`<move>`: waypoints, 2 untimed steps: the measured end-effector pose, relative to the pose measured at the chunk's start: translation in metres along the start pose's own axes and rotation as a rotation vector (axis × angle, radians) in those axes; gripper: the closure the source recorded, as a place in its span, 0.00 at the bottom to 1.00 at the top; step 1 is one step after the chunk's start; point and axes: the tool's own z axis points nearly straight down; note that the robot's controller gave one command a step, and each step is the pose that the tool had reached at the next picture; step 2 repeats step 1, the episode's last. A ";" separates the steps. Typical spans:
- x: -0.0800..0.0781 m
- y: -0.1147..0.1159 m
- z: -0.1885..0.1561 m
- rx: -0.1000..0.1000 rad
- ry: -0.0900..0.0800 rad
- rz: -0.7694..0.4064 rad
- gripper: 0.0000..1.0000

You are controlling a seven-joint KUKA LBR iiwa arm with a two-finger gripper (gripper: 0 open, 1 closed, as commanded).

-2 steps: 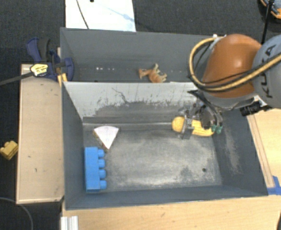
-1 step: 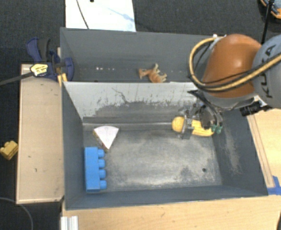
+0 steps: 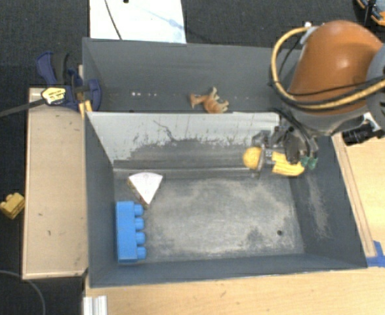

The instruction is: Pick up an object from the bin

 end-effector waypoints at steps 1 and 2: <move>0.000 0.004 -0.021 0.000 -0.006 0.002 1.00; 0.000 0.004 -0.021 0.000 -0.006 0.002 1.00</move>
Offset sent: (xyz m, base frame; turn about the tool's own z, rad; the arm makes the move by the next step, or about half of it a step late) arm 0.0063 0.0093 0.1120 -0.1858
